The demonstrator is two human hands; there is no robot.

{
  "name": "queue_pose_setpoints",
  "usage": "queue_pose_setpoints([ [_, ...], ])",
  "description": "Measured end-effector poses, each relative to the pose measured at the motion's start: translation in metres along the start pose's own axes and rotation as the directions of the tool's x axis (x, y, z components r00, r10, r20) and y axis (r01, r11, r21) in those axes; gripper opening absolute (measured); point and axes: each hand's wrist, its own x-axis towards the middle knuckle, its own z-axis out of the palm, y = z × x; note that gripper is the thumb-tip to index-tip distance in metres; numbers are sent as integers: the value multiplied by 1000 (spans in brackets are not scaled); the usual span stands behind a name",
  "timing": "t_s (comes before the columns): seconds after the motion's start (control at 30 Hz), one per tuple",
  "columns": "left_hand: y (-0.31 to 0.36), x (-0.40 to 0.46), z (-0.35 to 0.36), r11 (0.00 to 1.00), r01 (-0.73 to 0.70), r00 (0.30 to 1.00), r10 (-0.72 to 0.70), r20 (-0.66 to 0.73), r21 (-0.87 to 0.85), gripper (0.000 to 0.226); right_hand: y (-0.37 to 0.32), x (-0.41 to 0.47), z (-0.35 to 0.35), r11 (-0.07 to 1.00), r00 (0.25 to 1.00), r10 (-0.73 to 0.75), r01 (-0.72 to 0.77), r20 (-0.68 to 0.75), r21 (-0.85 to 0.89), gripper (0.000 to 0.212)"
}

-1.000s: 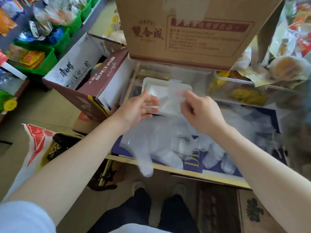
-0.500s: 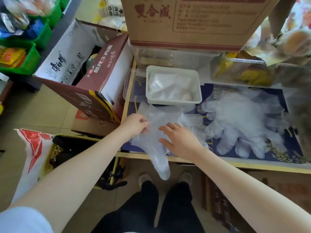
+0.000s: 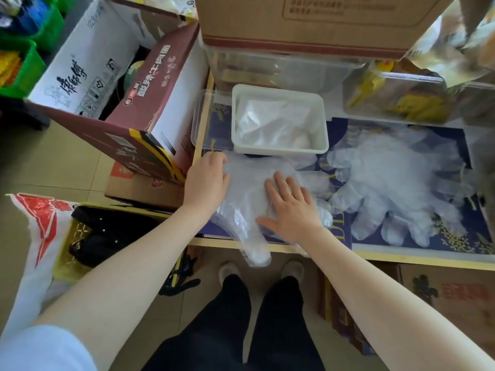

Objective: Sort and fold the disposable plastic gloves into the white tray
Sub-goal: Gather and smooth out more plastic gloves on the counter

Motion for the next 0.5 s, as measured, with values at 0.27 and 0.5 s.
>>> queue_pose_setpoints([
  [0.27, -3, -12, 15, 917, -355, 863, 246, 441, 184, 62, -3, 17, -15, 996, 989, -87, 90, -116, 16, 69],
  [0.5, -2, -15, 19, 904, -369, 850, 235, 470, 215, 79, 1, 55, -35, 983, 965, -183, 181, -189, -28, 60],
])
